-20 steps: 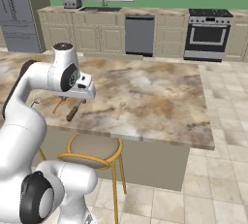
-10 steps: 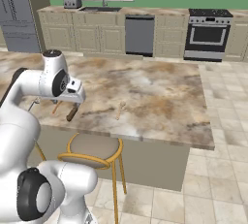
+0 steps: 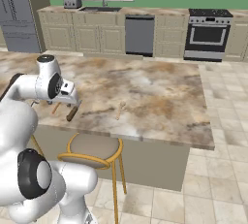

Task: Pick up the metallic utensils from the counter and place them in the open drawer. Make sure not to pick up any wooden utensils.

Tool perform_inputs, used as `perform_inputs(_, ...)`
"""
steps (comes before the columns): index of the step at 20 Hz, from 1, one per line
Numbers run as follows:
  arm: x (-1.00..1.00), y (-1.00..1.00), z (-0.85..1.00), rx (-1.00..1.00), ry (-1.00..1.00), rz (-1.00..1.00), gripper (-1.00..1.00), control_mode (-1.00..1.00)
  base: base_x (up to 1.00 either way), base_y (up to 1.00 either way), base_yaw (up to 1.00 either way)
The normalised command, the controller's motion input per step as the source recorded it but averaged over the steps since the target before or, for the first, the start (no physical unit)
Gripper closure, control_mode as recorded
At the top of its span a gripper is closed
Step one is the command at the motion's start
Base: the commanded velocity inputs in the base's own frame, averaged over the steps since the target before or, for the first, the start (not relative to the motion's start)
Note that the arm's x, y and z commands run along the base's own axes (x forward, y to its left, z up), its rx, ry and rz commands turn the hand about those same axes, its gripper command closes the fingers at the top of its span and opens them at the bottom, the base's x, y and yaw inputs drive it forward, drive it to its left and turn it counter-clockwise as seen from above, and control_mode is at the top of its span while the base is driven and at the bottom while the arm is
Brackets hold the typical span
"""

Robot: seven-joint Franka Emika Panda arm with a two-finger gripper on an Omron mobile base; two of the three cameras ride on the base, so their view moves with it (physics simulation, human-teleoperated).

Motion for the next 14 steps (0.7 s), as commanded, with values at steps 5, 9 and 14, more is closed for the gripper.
perform_inputs(5,0.38,0.41,-0.22,0.0,0.0,0.0,-1.0,-1.0,0.0,0.0,0.0)
perform_inputs(9,0.38,0.17,-0.14,0.0,0.0,-0.02,-1.0,-1.0,0.0,0.0,0.0)
perform_inputs(14,0.28,0.0,-0.28,0.0,-0.01,0.0,-1.0,-1.0,0.0,0.0,0.0)
